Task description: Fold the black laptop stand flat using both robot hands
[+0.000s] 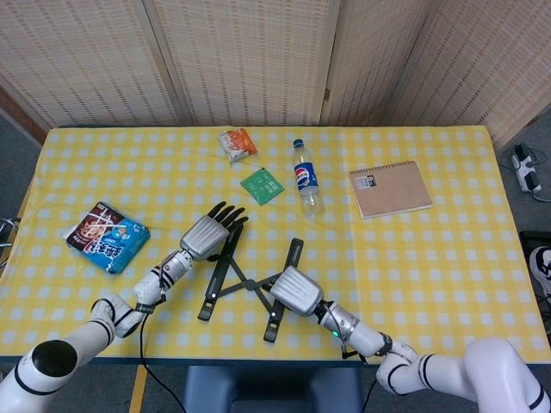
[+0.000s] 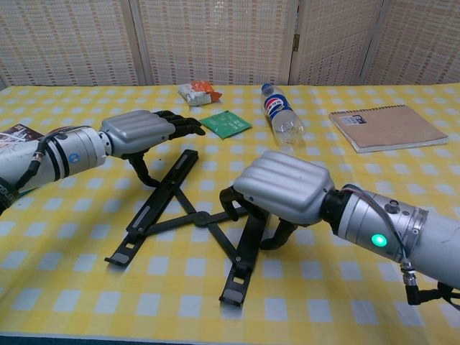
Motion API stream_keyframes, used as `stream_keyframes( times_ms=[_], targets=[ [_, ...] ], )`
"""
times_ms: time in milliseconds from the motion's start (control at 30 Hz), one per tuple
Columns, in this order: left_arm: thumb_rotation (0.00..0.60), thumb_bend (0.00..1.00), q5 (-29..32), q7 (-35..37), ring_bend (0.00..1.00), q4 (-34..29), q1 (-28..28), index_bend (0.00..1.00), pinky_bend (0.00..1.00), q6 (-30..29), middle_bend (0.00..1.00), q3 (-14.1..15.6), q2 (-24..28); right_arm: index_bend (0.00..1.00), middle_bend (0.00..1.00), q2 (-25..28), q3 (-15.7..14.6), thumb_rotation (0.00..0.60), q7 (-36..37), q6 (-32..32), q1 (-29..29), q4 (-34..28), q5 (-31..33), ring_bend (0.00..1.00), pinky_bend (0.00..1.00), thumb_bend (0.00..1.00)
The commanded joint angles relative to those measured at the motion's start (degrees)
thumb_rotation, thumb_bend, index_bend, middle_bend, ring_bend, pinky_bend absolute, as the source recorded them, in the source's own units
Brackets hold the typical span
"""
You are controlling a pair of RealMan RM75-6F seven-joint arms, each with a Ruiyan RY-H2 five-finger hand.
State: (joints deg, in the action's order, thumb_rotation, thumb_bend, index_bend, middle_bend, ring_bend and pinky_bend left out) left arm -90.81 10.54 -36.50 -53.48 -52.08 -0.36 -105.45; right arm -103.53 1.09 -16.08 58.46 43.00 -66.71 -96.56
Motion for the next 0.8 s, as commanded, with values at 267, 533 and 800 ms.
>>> stream_keyframes(
  times_ms=[267,533,800],
  targets=[
    [0.6,0.19,0.5,-0.4,0.0,-1.8,0.2,0.0,0.0,0.1,0.03,-0.1,0.8,0.51,0.69,-2.3,-0.1,0.6,0.0,0.9,0.9,3.2,-0.8,0.75,0.71,0.07],
    [0.6,0.19,0.5,-0.1,0.0,-4.4,0.2,0.0,0.0,0.3,0.03,0.1,1.7,0.51,0.69,-3.8,0.2,0.6,0.2,1.2,1.6,4.7,-0.7,0.75,0.71,0.07],
    [0.6,0.19,0.5,0.5,0.0,-7.5,0.0,0.0,0.0,0.6,0.03,0.2,2.5,0.51,0.69,-5.0,0.6,0.6,0.2,1.5,2.5,5.9,-0.9,0.75,0.71,0.07]
  ],
)
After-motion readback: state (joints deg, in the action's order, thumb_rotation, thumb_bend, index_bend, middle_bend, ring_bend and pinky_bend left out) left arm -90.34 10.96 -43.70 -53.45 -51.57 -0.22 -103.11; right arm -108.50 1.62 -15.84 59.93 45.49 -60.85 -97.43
